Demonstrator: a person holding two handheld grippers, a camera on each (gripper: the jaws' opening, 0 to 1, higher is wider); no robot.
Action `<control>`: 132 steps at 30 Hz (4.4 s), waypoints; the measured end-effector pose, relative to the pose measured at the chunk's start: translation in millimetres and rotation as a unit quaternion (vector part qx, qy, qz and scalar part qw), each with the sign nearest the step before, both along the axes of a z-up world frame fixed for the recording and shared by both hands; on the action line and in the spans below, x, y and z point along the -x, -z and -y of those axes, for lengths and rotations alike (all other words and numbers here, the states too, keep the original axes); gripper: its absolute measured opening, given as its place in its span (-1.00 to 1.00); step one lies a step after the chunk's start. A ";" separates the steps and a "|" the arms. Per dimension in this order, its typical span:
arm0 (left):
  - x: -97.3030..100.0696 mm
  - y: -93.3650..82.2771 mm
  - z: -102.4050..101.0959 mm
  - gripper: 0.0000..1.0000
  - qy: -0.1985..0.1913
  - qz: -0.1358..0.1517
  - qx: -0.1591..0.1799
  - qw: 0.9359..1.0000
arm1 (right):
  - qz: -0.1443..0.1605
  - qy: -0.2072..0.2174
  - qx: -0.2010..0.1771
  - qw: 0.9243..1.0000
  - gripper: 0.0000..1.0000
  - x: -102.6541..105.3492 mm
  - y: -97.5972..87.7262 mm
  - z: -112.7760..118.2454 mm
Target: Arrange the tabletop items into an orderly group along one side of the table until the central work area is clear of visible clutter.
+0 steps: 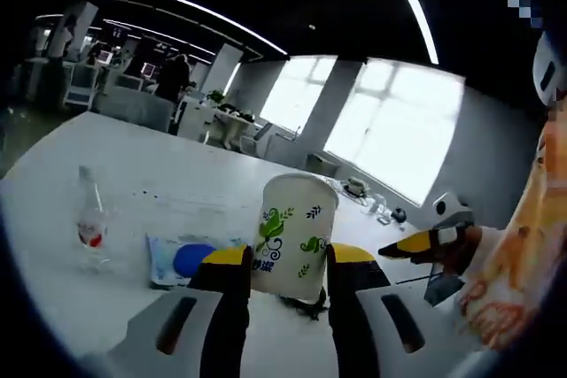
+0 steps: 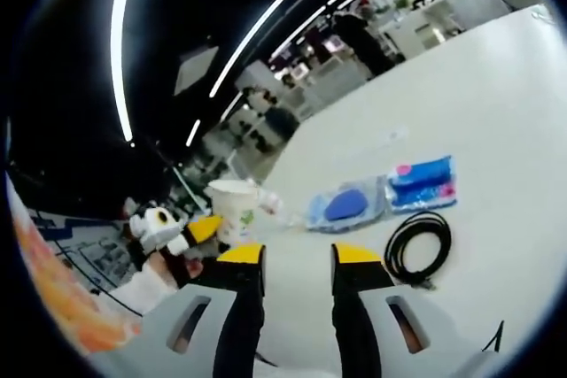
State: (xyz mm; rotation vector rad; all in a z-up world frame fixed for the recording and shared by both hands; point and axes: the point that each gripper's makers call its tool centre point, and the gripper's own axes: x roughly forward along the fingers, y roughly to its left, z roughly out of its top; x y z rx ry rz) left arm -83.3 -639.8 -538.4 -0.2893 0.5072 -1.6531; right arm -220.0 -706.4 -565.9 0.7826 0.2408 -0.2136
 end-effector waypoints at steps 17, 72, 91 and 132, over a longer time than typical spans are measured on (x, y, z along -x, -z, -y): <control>64.4 -79.3 11.2 -0.35 0.114 -0.092 0.144 0.979 | 0.143 -0.172 0.164 0.961 -0.33 -45.2 -83.3 -65.7; 102.1 -133.2 -11.9 -0.40 0.246 0.284 0.061 0.925 | 0.034 -0.228 0.479 0.847 -0.32 -44.6 -73.5 -50.3; 112.3 -76.8 -4.0 -1.00 0.301 0.379 -0.024 0.875 | 0.018 -0.221 0.417 0.881 -0.37 -39.1 -57.7 -46.8; -144.4 121.3 57.2 -1.00 0.095 0.369 -0.318 0.868 | -0.103 -0.166 0.312 0.930 -0.37 10.8 0.9 -13.8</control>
